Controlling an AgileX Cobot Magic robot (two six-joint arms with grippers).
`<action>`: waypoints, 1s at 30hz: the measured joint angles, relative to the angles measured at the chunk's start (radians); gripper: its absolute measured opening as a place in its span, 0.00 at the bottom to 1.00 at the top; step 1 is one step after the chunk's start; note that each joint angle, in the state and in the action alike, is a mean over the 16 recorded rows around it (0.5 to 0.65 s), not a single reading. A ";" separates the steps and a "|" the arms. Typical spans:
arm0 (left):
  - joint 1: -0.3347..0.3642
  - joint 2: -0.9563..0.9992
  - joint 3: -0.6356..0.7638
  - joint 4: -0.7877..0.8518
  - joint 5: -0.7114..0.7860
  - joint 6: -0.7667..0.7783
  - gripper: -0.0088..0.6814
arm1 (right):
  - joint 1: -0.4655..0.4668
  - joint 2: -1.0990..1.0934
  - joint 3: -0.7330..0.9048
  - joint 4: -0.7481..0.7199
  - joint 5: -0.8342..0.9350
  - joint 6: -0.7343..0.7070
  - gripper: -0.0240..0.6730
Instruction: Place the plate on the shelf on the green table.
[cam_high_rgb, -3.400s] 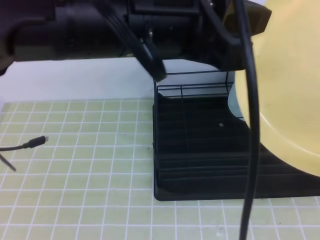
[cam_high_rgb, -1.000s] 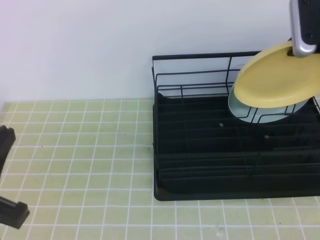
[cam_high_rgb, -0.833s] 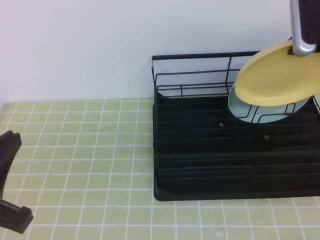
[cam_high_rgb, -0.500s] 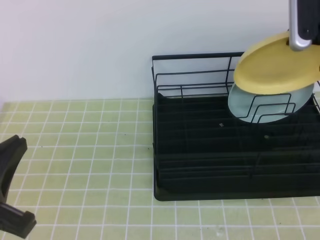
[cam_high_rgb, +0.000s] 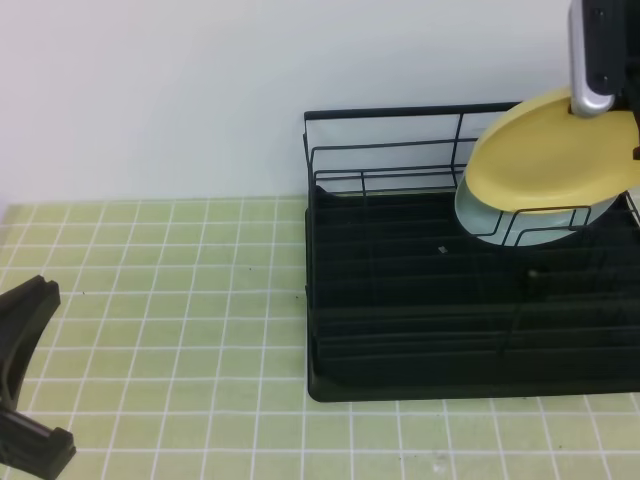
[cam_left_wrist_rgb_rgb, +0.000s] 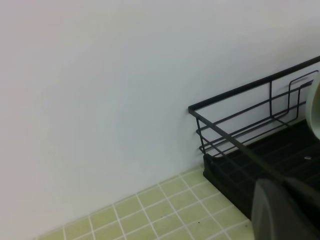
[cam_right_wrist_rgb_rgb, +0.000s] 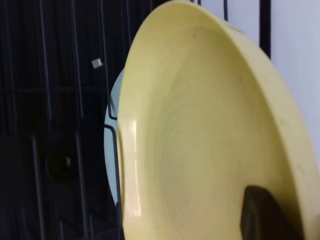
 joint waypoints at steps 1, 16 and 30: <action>0.000 0.000 0.000 0.000 0.000 0.000 0.01 | 0.000 0.003 0.000 -0.001 0.002 0.005 0.17; 0.000 0.000 0.000 0.000 -0.001 0.007 0.01 | 0.000 0.072 0.000 -0.024 0.020 0.093 0.24; 0.000 0.000 0.000 0.000 0.000 0.012 0.01 | 0.000 0.074 0.000 -0.019 0.044 0.182 0.54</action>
